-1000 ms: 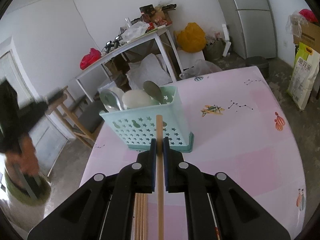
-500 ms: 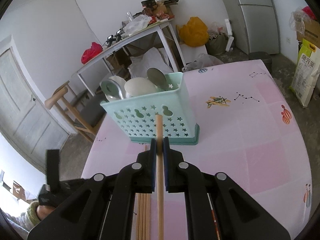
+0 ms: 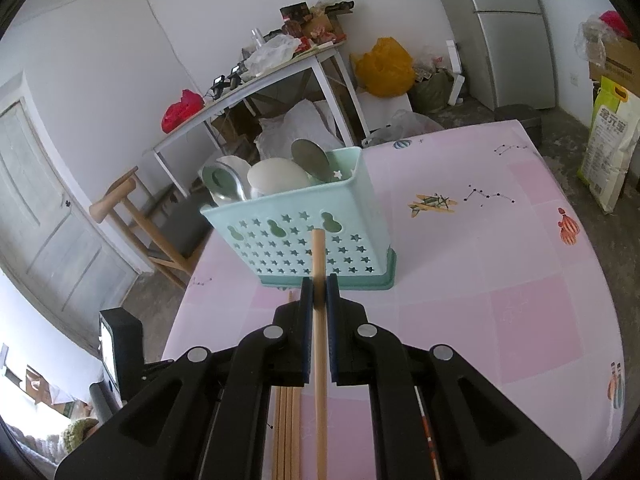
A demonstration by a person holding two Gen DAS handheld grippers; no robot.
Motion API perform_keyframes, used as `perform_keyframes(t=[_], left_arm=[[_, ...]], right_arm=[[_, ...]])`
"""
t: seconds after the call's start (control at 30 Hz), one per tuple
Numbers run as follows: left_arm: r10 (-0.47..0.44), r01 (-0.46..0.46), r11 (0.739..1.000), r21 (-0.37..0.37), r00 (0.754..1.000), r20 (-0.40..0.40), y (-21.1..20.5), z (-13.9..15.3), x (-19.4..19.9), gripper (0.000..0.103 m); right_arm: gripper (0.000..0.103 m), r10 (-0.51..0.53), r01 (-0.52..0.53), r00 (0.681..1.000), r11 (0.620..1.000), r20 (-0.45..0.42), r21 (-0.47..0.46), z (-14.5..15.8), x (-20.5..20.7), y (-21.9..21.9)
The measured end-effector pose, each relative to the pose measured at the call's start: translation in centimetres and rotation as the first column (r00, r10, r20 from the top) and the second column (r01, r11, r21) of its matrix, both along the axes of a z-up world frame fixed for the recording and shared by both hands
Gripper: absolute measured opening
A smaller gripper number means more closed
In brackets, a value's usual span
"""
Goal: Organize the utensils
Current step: 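Raise both chopsticks over the mint holder and drop the left tool's chopstick in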
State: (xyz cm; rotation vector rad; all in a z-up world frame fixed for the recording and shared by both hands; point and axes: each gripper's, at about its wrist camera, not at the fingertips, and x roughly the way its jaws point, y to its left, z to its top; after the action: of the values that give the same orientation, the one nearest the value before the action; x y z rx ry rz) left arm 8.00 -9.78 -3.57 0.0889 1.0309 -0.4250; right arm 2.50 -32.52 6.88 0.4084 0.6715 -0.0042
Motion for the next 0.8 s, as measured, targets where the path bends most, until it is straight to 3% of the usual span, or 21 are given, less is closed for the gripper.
perform_keyframes(t=[0.23,0.43,0.57,0.8], left_arm=[[0.072,-0.034,0.973,-0.228,0.984,0.162,3.8,7.1,0.0,0.005],[0.116,0.027,0.928,-0.371,0.926,0.358,5.7,15.4,0.3,0.005],[0.13,0.108,0.88,-0.463,0.883,0.452,5.4,20.3,1.3,0.005],[0.162,0.242,0.777,-0.581,0.816,0.556,1.3,25.6,3.8,0.005]], right_arm=[[0.007,-0.012,0.012,0.999,1.0,0.037,-0.006,0.9,-0.7,-0.5],[0.007,-0.022,0.024,0.995,0.999,0.097,-0.022,2.7,-1.2,-0.9],[0.007,-0.032,0.036,0.992,0.999,0.119,-0.032,3.5,-1.3,-1.1],[0.007,-0.062,0.067,0.989,0.997,0.137,-0.032,4.2,-2.1,-1.5]])
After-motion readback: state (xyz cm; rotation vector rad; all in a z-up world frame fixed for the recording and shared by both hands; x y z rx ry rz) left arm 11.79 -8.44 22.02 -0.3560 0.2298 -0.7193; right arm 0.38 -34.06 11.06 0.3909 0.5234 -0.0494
